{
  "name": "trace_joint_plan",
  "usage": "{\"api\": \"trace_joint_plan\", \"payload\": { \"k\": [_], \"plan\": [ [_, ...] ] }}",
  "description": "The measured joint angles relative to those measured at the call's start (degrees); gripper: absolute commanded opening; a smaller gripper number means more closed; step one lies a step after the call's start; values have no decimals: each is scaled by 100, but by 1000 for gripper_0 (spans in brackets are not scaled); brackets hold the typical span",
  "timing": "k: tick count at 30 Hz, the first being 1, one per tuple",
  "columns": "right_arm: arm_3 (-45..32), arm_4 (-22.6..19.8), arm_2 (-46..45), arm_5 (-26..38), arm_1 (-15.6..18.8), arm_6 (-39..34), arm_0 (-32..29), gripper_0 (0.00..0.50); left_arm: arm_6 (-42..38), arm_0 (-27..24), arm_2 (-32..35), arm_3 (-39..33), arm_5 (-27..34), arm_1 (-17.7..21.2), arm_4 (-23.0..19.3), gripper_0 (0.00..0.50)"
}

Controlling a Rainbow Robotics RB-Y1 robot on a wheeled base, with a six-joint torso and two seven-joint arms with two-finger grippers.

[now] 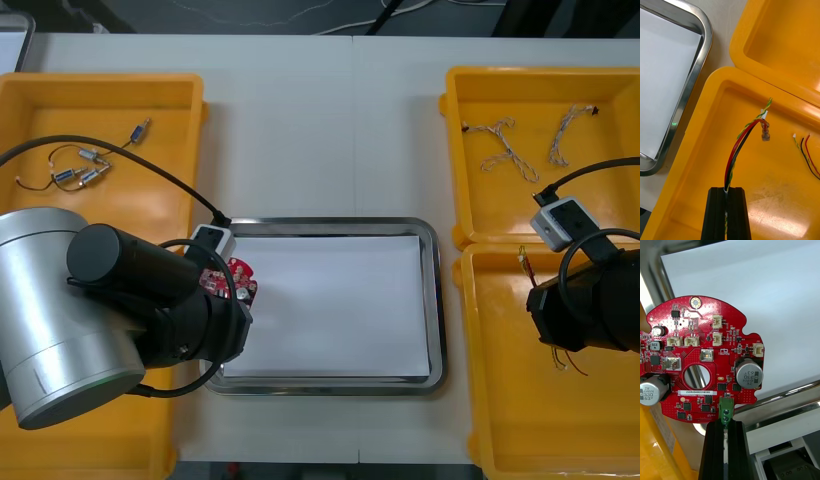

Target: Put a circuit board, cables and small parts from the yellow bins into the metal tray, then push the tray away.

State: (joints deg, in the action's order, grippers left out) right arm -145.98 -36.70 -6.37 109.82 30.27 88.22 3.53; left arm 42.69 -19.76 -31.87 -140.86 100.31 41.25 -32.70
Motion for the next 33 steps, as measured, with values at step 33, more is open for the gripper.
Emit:
{"api": "trace_joint_plan", "payload": {
  "k": [33],
  "plan": [
    [0,0,0,0,0,0,0,0,-1,-443,-1189,665,-580,-94,-56,0]
  ]
}}
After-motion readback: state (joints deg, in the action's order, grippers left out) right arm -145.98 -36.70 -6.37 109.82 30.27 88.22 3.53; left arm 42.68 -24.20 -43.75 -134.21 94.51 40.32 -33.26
